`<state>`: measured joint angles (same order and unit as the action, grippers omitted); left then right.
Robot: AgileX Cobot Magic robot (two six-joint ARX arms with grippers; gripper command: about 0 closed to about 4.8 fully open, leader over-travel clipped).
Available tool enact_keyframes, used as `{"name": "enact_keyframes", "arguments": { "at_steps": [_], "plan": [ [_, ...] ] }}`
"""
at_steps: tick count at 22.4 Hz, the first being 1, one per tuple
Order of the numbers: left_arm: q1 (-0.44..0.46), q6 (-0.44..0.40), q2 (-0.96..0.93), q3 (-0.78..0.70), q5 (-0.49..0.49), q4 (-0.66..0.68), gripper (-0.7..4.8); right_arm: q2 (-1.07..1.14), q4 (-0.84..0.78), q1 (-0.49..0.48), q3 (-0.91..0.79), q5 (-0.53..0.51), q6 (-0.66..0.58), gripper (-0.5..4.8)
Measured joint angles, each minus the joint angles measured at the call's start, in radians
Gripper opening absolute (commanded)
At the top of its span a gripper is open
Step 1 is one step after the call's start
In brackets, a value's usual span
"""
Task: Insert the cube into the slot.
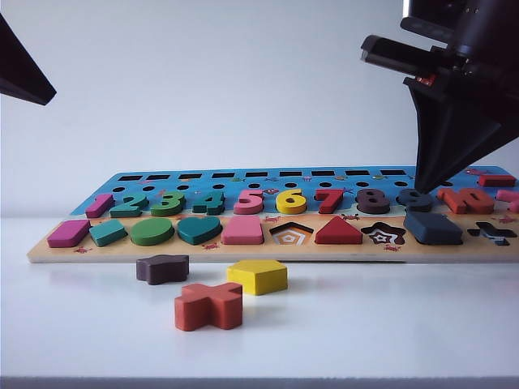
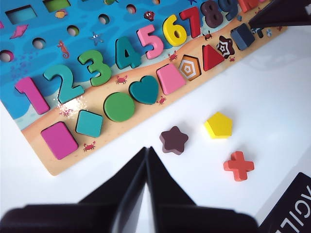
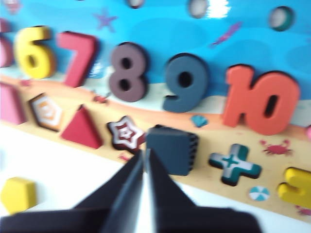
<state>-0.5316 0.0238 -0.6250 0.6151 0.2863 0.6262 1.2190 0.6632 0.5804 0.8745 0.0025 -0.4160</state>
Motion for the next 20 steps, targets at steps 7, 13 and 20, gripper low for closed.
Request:
{"name": "enact_keyframes", "arguments": {
  "at_steps": [7,13,20],
  "plan": [
    [0.0,0.0,0.0,0.0,0.0,0.0,0.1,-0.011,-0.002,0.013,0.0,-0.106,0.002,-0.08],
    [0.0,0.0,0.0,0.0,0.0,0.0,0.1,0.016,-0.01,0.018,0.0,-0.107,0.001,-0.09],
    [0.0,0.0,0.0,0.0,0.0,0.0,0.09,0.083,-0.026,0.018,0.0,-0.086,0.001,-0.08]
  ]
}}
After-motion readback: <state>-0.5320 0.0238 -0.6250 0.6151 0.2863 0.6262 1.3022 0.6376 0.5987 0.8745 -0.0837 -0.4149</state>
